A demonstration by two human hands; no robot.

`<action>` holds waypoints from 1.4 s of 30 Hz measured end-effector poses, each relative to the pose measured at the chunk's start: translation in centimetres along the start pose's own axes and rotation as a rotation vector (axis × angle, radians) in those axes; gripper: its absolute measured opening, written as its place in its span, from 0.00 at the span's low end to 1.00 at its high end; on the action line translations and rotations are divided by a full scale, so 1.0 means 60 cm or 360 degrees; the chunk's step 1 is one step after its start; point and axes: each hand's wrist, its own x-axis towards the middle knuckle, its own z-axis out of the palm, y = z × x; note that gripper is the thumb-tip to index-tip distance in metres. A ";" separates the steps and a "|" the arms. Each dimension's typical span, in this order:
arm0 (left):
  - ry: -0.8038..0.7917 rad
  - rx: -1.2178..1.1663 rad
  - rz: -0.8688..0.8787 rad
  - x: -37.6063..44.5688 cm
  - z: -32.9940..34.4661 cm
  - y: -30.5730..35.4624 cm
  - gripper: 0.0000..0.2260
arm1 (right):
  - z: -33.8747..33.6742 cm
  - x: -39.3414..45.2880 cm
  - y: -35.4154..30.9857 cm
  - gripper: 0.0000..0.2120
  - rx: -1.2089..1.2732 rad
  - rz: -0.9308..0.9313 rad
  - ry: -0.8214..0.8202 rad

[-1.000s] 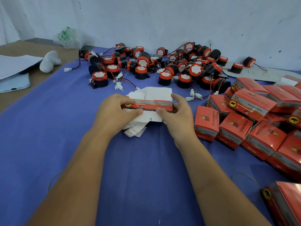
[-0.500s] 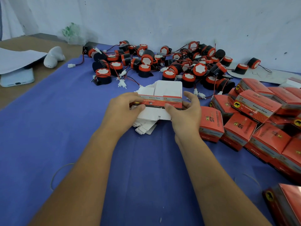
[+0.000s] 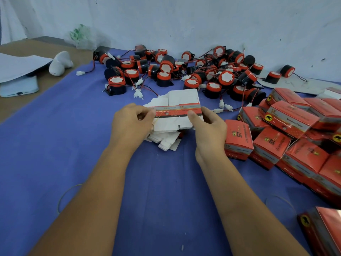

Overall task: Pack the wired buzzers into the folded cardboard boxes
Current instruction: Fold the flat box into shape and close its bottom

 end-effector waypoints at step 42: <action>0.0115 0.0617 0.0112 0.000 -0.031 0.026 0.14 | -0.030 0.030 -0.044 0.16 0.0358 0.0129 0.0344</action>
